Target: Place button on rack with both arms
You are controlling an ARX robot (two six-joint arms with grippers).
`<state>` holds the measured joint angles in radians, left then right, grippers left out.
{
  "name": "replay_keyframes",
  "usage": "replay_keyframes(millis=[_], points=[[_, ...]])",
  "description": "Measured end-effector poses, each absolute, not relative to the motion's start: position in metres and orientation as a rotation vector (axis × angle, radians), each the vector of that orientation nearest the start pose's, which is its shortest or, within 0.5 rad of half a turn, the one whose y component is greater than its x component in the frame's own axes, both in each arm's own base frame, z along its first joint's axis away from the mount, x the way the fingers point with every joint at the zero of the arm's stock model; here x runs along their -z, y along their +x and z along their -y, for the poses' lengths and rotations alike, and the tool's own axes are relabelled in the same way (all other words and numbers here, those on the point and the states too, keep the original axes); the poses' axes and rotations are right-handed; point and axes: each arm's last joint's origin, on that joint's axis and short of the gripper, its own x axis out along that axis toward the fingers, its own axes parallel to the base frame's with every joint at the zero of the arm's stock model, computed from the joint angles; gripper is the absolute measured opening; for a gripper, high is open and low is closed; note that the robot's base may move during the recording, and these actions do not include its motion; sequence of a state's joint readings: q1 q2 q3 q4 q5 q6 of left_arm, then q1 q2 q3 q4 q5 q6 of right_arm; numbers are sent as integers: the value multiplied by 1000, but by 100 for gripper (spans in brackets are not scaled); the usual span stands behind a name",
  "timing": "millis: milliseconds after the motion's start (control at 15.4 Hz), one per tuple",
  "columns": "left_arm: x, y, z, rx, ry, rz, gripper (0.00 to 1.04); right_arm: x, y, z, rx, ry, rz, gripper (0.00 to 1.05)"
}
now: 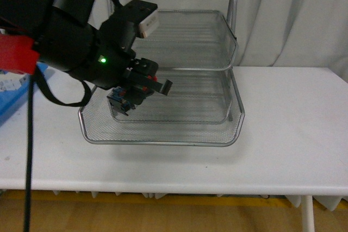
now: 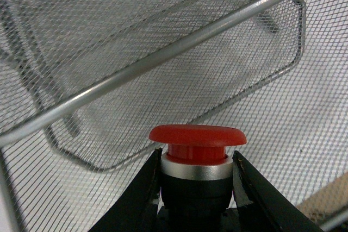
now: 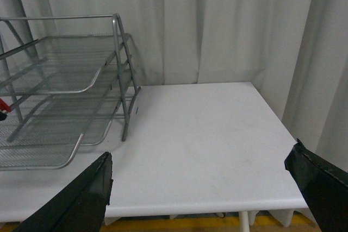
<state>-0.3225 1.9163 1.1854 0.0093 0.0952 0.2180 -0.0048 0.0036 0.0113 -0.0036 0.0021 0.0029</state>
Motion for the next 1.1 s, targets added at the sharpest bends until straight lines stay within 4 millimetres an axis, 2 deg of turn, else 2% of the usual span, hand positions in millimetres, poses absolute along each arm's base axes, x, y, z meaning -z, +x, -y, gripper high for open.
replay_keyframes(millis=[194,259,453,518,583,647,777,841,906,971,1100], points=[[-150,416,146,472,302,-684,34,-167,97,1,7,3,4,98],[-145,422,148,463,302,-690,39,-167,97,0,6,3,4,98],[-146,420,147,460,301,-670,72,-167,97,1,7,3,4,98],[-151,411,145,476,293,-657,82,-167,97,1,7,3,4,98],[-173,389,135,498,270,-573,100,-167,97,1,7,3,4,98],[-190,369,121,525,223,-463,98,-167,97,1,7,3,4,98],[-204,349,106,450,165,-298,95,-167,97,1,7,3,3,98],[-206,347,104,357,147,-213,91,-167,97,1,7,3,3,98],[-206,346,103,341,142,-200,90,-167,97,1,6,3,4,98],[-204,340,97,231,111,-143,83,-167,97,0,3,3,5,98],[-196,330,88,130,82,-102,76,-167,97,0,2,2,6,98]])
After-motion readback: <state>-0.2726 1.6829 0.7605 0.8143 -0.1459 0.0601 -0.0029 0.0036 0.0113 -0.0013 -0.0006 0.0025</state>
